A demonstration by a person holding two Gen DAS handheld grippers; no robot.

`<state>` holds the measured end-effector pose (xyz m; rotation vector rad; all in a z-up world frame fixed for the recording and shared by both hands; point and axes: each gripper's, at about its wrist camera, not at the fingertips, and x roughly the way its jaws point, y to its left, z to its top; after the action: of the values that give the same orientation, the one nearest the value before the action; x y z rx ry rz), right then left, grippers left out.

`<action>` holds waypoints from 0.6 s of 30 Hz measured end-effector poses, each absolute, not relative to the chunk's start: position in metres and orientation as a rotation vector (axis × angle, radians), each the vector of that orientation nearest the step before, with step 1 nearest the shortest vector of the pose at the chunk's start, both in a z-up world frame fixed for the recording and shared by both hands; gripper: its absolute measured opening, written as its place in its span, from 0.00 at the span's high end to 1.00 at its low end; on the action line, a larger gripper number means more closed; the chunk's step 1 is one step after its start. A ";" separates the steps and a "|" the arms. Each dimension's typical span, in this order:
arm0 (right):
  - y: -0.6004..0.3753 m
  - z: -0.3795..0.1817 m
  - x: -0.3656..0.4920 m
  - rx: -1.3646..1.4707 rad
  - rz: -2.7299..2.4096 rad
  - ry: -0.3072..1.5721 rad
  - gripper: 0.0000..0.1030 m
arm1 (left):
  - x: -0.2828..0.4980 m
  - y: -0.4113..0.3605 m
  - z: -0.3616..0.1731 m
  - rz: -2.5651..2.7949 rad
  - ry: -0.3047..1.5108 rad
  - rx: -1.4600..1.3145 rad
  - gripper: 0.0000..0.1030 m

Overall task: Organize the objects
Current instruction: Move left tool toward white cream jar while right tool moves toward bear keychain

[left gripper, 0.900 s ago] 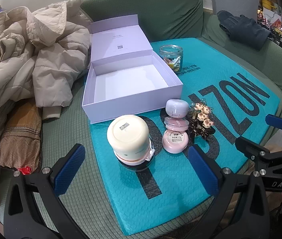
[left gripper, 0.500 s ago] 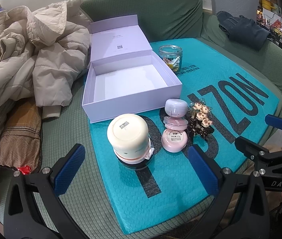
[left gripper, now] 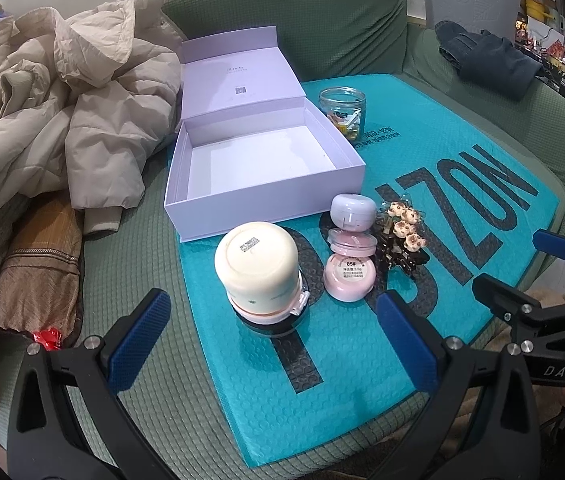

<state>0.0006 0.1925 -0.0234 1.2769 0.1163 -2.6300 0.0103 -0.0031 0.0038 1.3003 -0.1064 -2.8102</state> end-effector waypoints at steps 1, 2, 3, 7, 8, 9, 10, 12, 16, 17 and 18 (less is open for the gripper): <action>0.193 -0.023 0.001 1.277 -2.629 0.116 0.00 | 0.010 -0.003 0.004 -2.809 -0.108 1.301 0.00; 0.192 -0.023 0.001 1.277 -2.629 0.117 0.00 | 0.010 -0.003 0.004 -2.809 -0.109 1.300 0.00; 0.192 -0.024 0.001 1.278 -2.628 0.118 0.00 | 0.011 -0.003 0.004 -2.809 -0.109 1.298 0.00; 0.191 -0.024 0.003 1.277 -2.627 0.125 0.00 | 0.012 -0.003 0.003 -2.810 -0.107 1.299 0.00; 0.191 -0.024 0.003 1.277 -2.628 0.126 0.00 | 0.012 -0.003 0.003 -2.810 -0.108 1.298 0.00; 0.191 -0.024 0.003 1.277 -2.627 0.126 0.00 | 0.012 -0.003 0.003 -2.810 -0.108 1.297 0.00; 0.191 -0.024 0.003 1.278 -2.627 0.126 0.00 | 0.012 -0.004 0.003 -2.811 -0.108 1.298 0.00; 0.191 -0.024 0.003 1.278 -2.627 0.125 0.00 | 0.013 -0.004 0.003 -2.811 -0.105 1.299 0.00; 0.191 -0.024 0.003 1.278 -2.627 0.125 0.00 | 0.013 -0.004 0.002 -2.811 -0.107 1.299 0.00; 0.191 -0.024 0.003 1.278 -2.628 0.126 0.00 | 0.013 -0.004 0.002 -2.811 -0.107 1.300 0.00; 0.191 -0.024 0.003 1.278 -2.627 0.126 0.00 | 0.013 -0.004 0.002 -2.810 -0.106 1.301 0.00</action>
<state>0.0031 0.1907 -0.0243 1.2782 0.1260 -2.6269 0.0134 -0.0042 0.0023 1.3010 -0.1063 -2.8105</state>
